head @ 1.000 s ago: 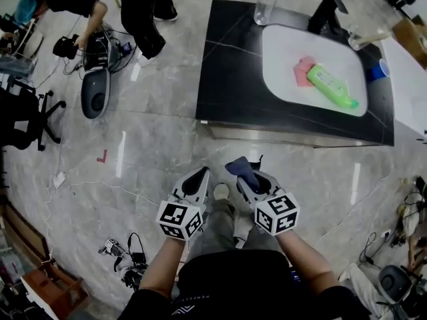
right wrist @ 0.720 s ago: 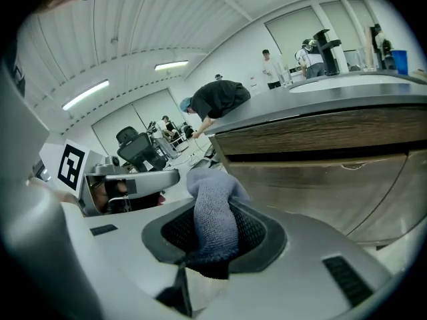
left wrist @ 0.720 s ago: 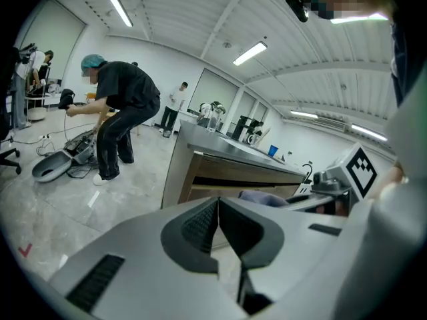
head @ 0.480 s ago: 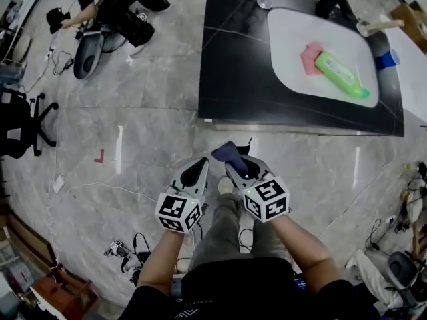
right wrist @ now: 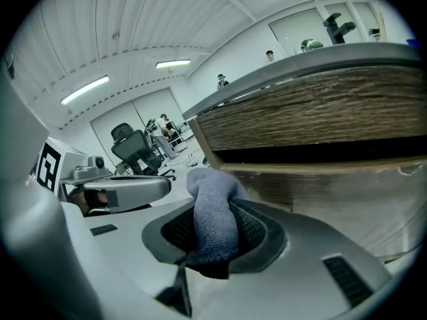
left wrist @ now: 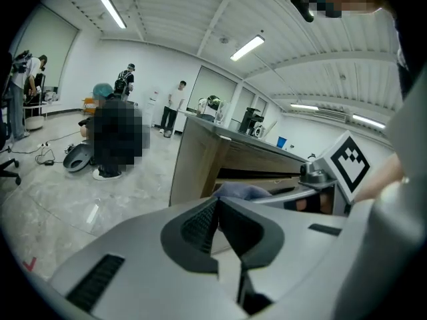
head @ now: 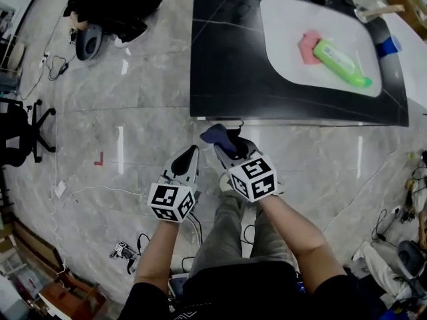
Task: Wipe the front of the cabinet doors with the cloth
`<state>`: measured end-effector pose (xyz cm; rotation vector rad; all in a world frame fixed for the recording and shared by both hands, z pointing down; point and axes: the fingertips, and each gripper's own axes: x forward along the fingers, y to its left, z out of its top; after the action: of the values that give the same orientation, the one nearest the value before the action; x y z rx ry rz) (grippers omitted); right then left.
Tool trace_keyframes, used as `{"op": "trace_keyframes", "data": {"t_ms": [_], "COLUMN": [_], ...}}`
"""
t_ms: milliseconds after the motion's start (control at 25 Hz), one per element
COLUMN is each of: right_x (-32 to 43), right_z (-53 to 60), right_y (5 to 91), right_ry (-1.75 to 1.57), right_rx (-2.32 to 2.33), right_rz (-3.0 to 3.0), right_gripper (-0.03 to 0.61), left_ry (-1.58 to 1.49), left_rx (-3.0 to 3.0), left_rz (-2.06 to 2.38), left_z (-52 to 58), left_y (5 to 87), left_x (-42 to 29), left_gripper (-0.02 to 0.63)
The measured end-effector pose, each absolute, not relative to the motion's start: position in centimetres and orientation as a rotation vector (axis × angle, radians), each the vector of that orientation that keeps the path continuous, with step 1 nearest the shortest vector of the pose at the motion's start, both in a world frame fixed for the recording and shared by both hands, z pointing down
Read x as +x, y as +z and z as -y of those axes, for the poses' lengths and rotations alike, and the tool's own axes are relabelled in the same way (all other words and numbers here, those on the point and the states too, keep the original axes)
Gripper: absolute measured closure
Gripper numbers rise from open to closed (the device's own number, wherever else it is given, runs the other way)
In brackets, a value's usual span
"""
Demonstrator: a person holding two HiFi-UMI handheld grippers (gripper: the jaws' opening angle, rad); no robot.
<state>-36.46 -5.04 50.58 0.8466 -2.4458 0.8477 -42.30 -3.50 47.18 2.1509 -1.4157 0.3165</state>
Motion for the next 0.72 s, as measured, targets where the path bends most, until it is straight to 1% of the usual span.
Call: {"op": "trace_keyframes", "data": {"t_ms": [320,720], "right_x": [-33.0,-22.4], "right_z": [6.6,8.3], "right_y": [51.7,52.1], "right_ry": [0.854,0.875], "right_rx": [0.915,1.075], "right_rz": [2.415,2.361], "right_gripper": [0.459,0.459], "left_ry": [0.322,0.345], "left_rx": [2.127,2.129], "left_rz": [1.428,1.377], "left_z": [4.1,4.3], "left_y": [47.8,48.6], "left_x": [-40.3,-33.1], "left_gripper": [0.603,0.603]}}
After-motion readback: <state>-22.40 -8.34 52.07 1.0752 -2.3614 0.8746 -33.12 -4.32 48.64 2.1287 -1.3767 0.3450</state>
